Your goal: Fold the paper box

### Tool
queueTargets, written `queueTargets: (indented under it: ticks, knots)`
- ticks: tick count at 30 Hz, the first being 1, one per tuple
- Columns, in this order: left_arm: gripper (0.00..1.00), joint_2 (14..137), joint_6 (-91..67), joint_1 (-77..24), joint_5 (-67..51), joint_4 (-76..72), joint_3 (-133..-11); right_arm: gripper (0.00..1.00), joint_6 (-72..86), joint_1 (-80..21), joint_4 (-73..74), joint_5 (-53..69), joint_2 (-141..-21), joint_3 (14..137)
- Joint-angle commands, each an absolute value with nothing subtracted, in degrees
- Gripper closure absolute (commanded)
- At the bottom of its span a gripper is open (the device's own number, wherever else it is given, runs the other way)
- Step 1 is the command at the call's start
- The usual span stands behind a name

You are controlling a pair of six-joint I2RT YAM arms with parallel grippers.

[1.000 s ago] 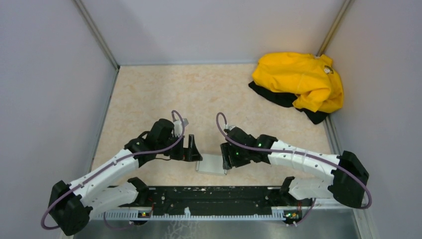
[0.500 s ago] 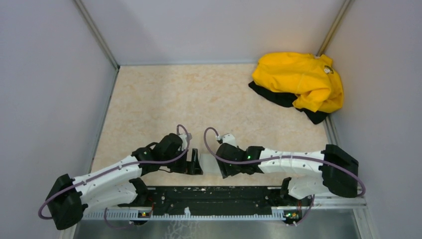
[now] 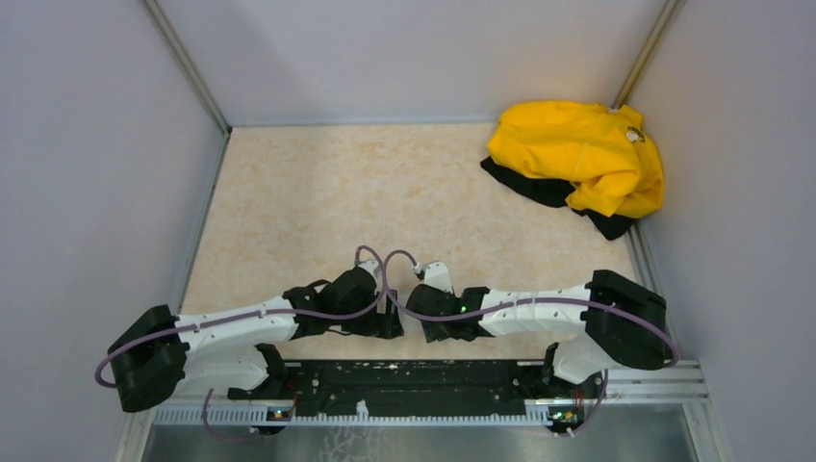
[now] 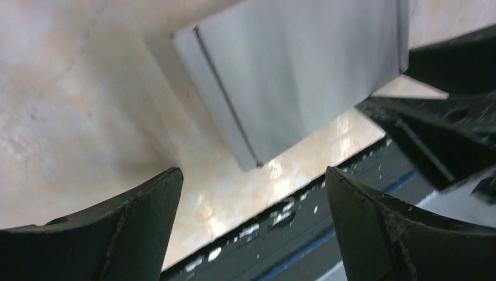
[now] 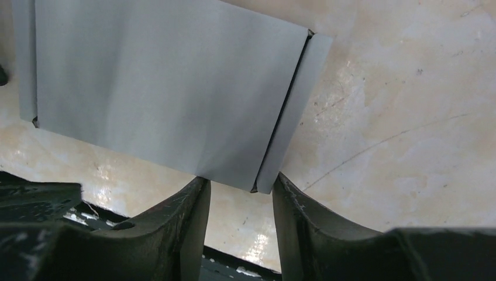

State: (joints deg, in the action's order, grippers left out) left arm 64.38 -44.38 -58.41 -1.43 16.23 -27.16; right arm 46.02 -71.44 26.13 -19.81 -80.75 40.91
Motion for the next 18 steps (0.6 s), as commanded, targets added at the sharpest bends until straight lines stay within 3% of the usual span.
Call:
queueTargets:
  ticks: [1, 12, 18]
  knots:
    - [0.01, 69.83, -44.64, -58.59, 7.44, 10.15, -27.47, 0.58, 47.9, -69.65, 20.11, -22.22, -82.47, 41.31]
    - [0.01, 86.0, -40.45, -53.98, 11.91, 3.43, -34.6, 0.59, 42.48, -57.51, 11.34, -14.53, -81.56, 38.57]
    - [0.01, 82.93, -40.23, -53.44, 12.1, 9.42, -36.97, 0.57, 37.98, -55.93, 11.79, -12.94, -82.98, 40.86]
